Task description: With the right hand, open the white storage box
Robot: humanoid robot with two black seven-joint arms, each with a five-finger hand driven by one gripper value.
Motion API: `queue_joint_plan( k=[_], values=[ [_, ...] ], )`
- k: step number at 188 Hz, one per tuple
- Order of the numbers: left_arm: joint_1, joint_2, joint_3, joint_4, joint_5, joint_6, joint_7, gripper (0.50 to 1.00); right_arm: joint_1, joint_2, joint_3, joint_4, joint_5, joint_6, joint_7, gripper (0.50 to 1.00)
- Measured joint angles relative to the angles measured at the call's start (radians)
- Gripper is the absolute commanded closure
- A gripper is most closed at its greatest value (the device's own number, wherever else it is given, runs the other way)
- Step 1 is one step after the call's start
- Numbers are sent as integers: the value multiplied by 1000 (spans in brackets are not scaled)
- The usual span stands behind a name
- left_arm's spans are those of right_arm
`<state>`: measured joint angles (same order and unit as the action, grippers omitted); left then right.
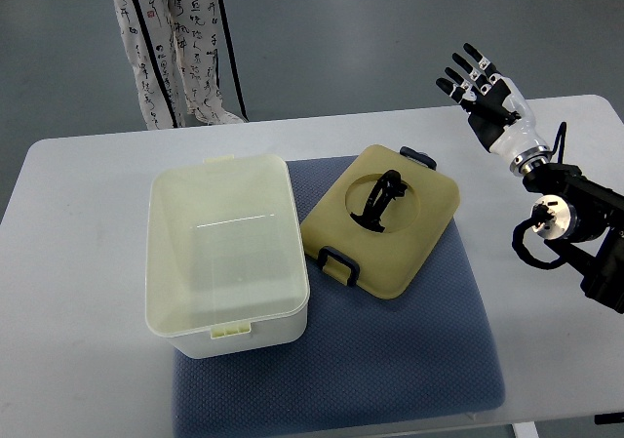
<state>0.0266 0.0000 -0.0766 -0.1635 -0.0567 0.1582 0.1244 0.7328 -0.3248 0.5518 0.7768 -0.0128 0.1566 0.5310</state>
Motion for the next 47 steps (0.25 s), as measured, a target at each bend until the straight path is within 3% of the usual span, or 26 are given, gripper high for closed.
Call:
queue_joint_plan(
  k=[47],
  values=[
    [0, 0, 0, 0, 0, 0, 0, 500, -5, 36, 1, -1, 0, -27, 6, 570]
  ],
)
